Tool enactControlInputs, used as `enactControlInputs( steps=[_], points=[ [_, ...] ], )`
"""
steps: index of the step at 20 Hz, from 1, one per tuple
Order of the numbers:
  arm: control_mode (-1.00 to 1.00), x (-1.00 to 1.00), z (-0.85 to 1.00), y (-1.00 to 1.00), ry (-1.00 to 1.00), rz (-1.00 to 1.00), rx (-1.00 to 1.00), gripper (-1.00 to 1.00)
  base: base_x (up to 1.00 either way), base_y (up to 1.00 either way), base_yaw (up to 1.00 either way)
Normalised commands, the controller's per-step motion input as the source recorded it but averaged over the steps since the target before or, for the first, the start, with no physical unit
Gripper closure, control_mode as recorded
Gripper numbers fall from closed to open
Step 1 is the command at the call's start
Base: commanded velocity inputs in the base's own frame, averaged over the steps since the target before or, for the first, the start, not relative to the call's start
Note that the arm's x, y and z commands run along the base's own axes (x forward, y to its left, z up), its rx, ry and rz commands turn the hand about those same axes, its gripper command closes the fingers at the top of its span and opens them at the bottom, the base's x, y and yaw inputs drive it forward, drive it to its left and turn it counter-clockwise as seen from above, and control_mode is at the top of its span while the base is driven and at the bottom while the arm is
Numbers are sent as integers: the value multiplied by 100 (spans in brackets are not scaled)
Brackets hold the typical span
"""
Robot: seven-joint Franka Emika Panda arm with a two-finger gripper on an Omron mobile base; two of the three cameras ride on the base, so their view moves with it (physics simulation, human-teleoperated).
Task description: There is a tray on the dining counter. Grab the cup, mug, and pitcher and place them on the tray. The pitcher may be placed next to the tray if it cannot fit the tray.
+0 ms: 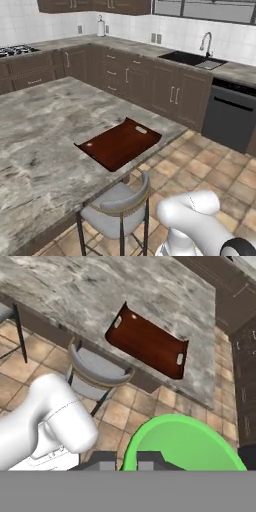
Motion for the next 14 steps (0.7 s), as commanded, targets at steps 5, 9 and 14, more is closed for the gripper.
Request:
enactControlInputs(
  steps=[5, 9, 14],
  points=[
    [100, 0, 0, 0, 0, 0, 0, 100, 99, 0, 44],
    [100, 0, 0, 0, 0, 0, 0, 100, 100, 0, 43],
    [100, 0, 0, 0, 0, 0, 0, 100, 98, 0, 42]
  ],
)
